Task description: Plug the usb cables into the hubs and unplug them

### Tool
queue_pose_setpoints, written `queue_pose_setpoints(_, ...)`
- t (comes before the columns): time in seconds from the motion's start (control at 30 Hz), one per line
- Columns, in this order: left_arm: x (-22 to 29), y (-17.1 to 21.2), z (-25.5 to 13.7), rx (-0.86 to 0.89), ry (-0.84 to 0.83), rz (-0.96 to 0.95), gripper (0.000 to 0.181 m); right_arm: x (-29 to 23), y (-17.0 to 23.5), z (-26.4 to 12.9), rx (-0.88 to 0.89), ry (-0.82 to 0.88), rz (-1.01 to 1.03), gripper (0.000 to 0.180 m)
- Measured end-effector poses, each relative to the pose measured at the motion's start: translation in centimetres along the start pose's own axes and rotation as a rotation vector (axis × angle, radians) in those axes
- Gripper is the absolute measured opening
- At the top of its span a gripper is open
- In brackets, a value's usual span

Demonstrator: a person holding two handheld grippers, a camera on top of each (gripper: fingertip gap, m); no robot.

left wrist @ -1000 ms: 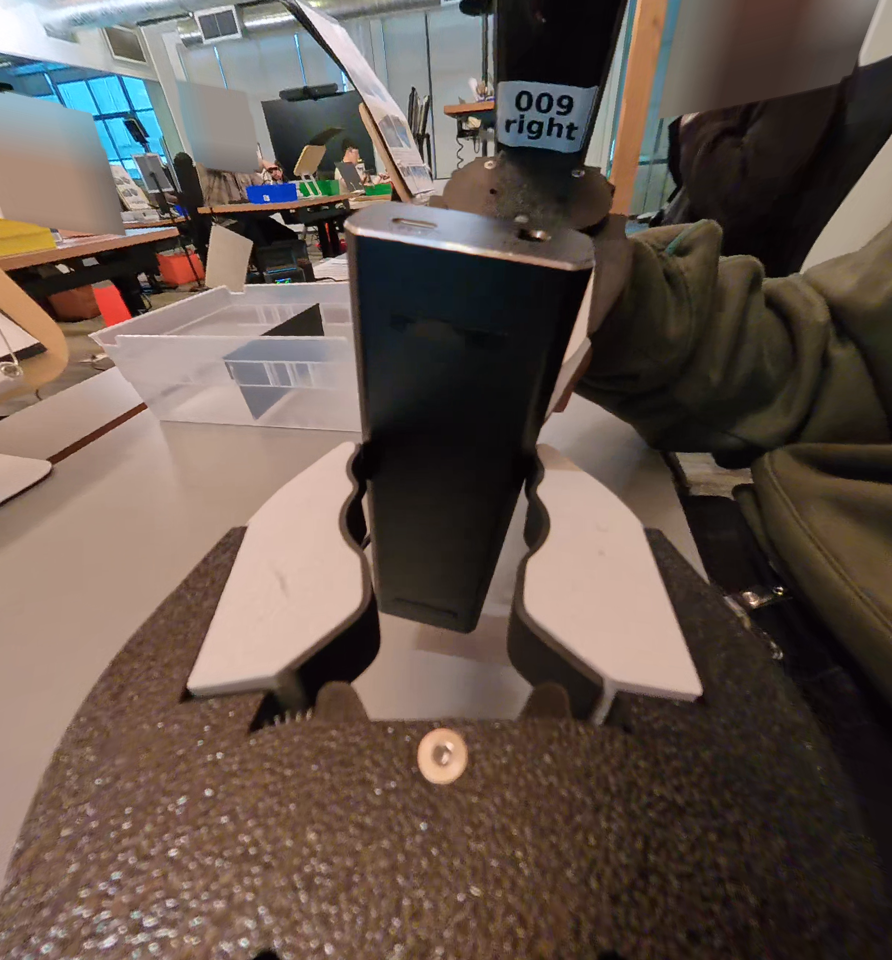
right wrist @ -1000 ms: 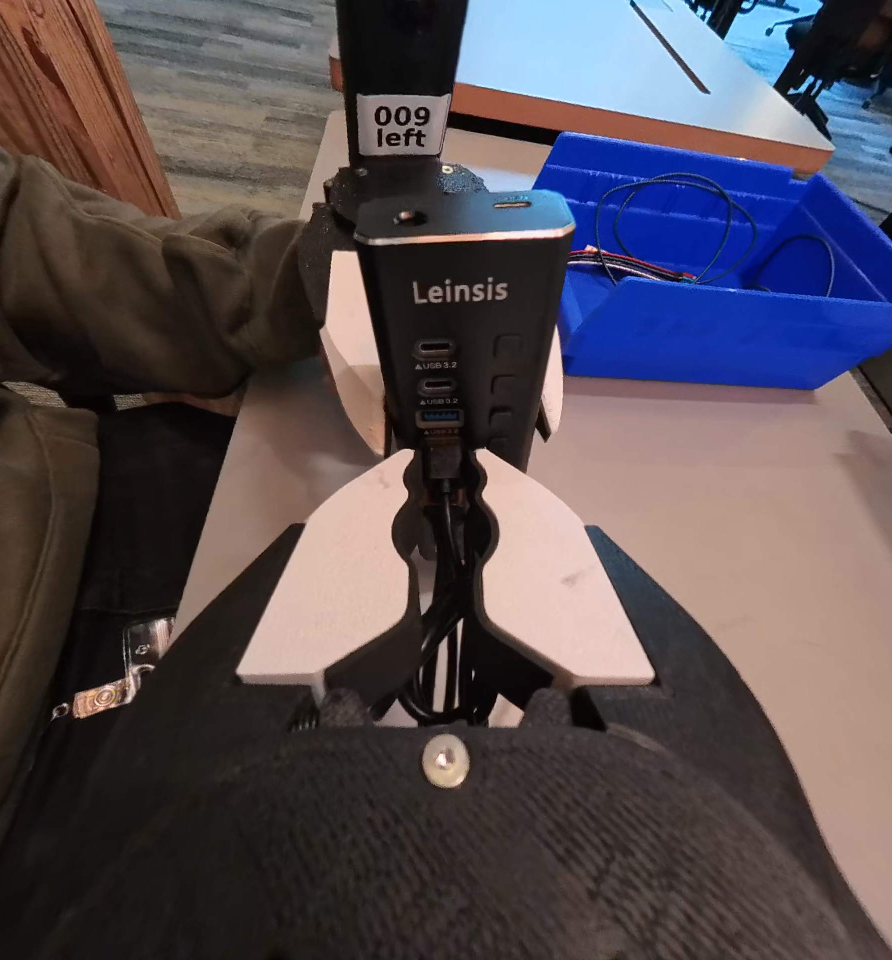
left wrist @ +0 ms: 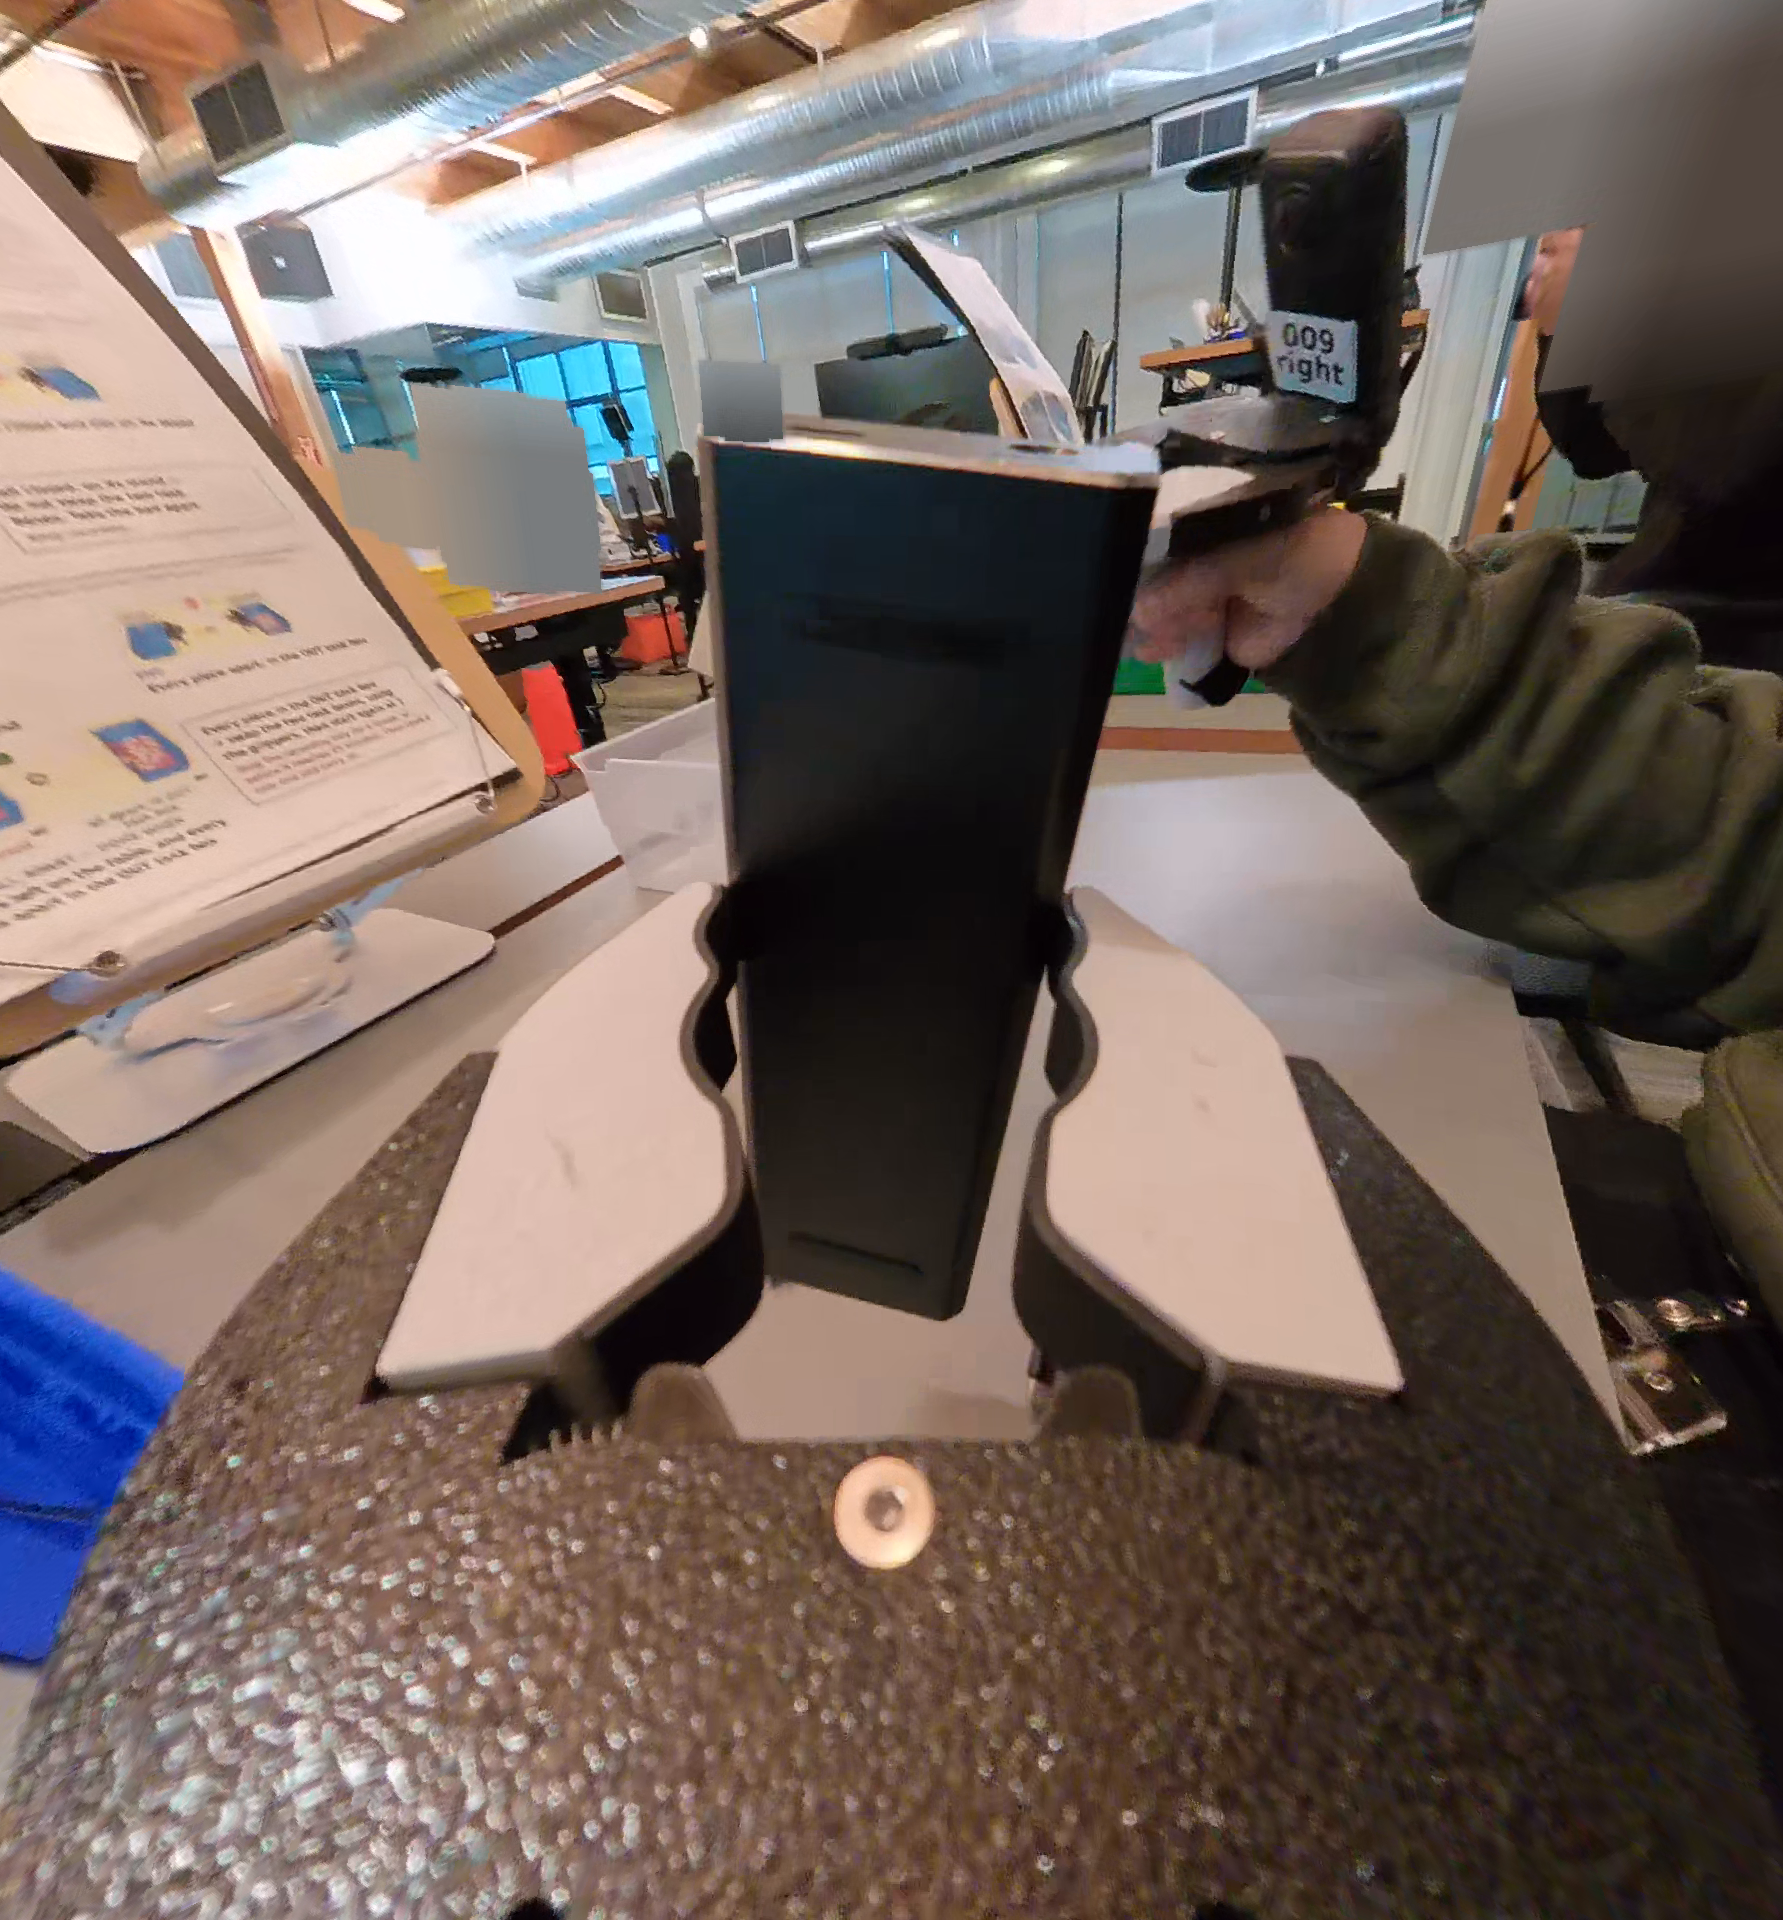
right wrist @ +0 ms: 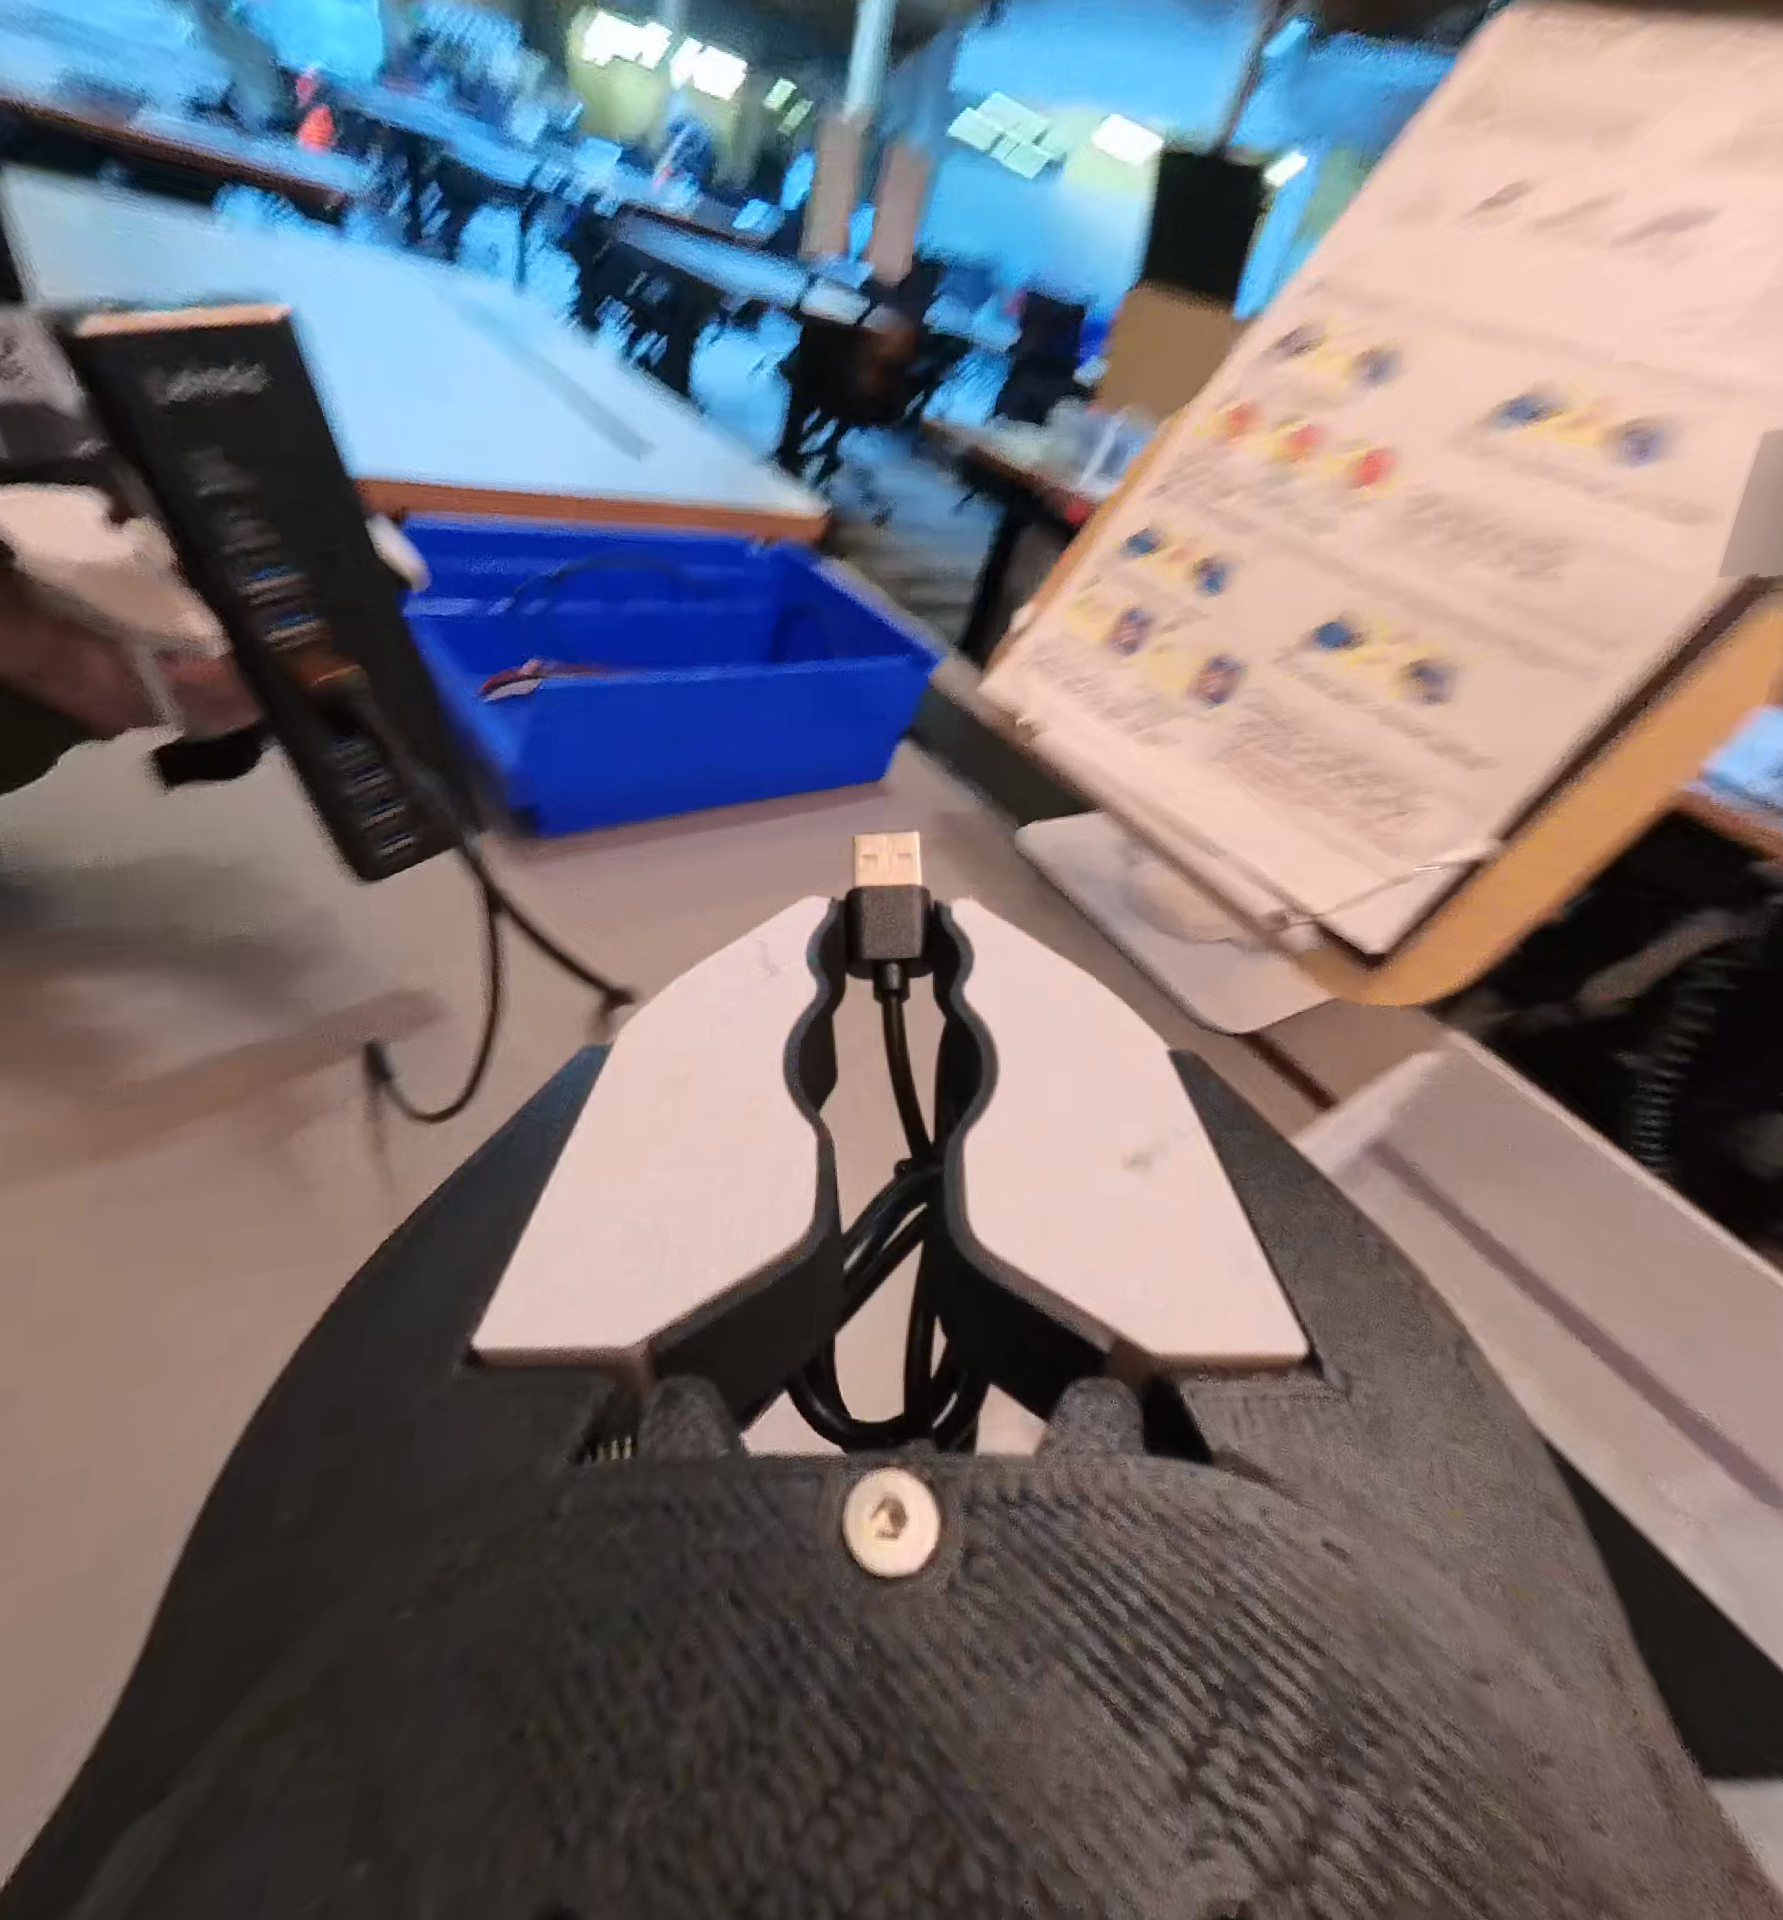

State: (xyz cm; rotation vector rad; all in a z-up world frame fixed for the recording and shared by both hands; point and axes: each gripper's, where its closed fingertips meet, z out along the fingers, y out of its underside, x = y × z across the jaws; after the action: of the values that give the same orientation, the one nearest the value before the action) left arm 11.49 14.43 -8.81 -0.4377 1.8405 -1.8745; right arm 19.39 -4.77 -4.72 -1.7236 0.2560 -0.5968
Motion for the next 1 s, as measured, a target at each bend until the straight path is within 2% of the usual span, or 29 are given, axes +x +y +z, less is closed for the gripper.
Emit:
queue_pose_setpoints(0.1,-0.3,-1.1,-0.9,0.005,-0.032,0.033,0.057,4.0,-1.0,-3.2,0.092,0.152,0.035,0.016)
queue_pose_setpoints(0.17,-0.2,-1.6,-1.3,0.024,-0.024,0.032,0.057,7.8,0.2,-5.3,0.067,0.362,0.021,0.015)
queue_pose_setpoints(0.2,-0.3,-1.7,-1.4,0.025,-0.024,0.028,0.057,8.9,1.3,-5.8,0.026,0.398,0.022,0.015)
queue_pose_setpoints(0.3,-0.5,-1.3,-1.4,0.008,-0.033,0.026,0.057,11.9,5.0,-5.6,-0.070,0.462,0.082,0.016)
queue_pose_setpoints(0.43,-0.2,-0.8,-0.8,0.025,-0.007,-0.015,0.057,14.4,10.8,-2.8,-0.235,0.493,0.145,0.016)
queue_pose_setpoints(0.5,0.1,-0.6,-0.4,0.029,0.005,-0.024,0.057,14.2,13.2,-0.8,-0.294,0.431,0.198,0.016)
queue_pose_setpoints(0.53,0.1,-0.6,-0.3,0.032,0.009,-0.030,0.057,13.8,13.9,0.0,-0.304,0.394,0.222,0.023)
queue_pose_setpoints(0.57,0.2,-0.6,-0.2,0.034,0.012,-0.037,0.057,13.6,14.4,0.4,-0.311,0.376,0.252,0.041)
queue_pose_setpoints(0.63,0.3,-0.5,-0.1,0.035,0.014,-0.043,0.057,13.1,13.3,0.3,-0.270,0.350,0.299,0.046)
queue_pose_setpoints(0.7,0.3,-0.4,-0.1,0.036,0.018,-0.053,0.057,10.9,9.7,0.3,-0.125,0.256,0.334,0.047)
queue_pose_setpoints(0.77,0.5,-0.3,-0.1,0.044,0.033,-0.056,0.057,5.6,5.2,1.3,0.005,0.032,0.341,0.047)
queue_pose_setpoints(0.83,0.9,-0.3,0.2,0.066,0.065,-0.071,0.057,-0.9,2.3,2.8,0.044,-0.184,0.320,0.048)
queue_pose_setpoints(0.9,1.3,-0.3,0.7,0.090,0.098,-0.099,0.057,-7.1,0.8,4.6,0.047,-0.357,0.310,0.045)
queue_pose_setpoints(1.0,1.9,-0.2,1.3,0.093,0.118,-0.105,0.057,-13.2,0.6,6.9,0.001,-0.488,0.254,0.045)
